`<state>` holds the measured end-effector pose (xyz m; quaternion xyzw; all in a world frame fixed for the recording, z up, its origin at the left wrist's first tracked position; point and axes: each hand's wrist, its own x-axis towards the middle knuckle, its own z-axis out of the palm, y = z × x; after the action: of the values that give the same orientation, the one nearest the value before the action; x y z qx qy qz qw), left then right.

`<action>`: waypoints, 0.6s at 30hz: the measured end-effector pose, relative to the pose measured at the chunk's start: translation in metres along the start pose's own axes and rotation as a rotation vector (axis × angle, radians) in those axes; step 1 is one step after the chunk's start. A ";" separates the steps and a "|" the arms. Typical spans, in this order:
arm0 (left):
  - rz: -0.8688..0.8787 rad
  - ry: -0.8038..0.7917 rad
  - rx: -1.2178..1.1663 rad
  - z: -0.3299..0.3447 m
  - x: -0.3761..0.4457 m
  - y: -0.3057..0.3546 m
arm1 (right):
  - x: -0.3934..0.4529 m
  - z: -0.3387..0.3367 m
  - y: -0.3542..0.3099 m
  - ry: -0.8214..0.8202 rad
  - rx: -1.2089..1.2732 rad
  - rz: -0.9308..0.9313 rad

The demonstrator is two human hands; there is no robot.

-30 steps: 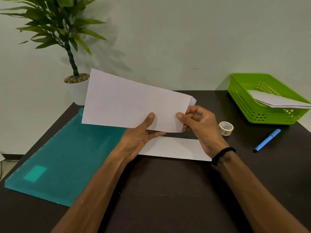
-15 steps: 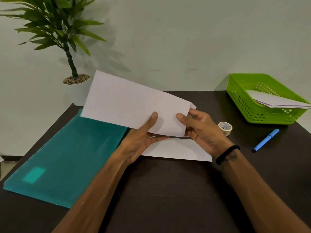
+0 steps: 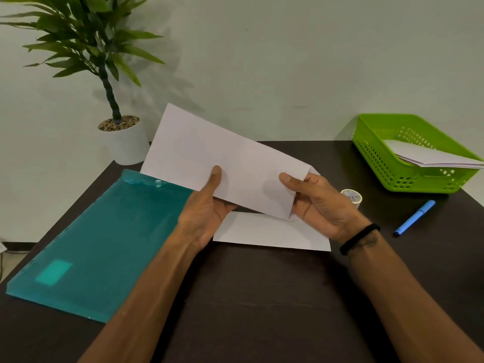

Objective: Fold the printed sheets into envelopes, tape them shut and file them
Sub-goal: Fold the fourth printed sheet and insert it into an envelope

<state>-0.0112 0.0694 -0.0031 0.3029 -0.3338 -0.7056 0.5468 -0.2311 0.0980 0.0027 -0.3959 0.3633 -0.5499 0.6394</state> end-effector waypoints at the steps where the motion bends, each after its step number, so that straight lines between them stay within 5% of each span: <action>1: -0.019 -0.007 0.004 0.002 -0.001 -0.003 | -0.001 0.000 0.000 -0.021 0.033 0.014; 13: -0.011 -0.250 -0.179 -0.006 -0.008 0.009 | -0.012 0.008 -0.005 -0.135 0.187 0.074; 18: 0.017 -0.394 0.008 -0.006 -0.011 0.003 | -0.014 0.018 0.002 -0.280 0.292 0.177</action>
<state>-0.0025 0.0793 -0.0033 0.1584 -0.4394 -0.7454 0.4756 -0.2158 0.1136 0.0090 -0.3381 0.2207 -0.4781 0.7800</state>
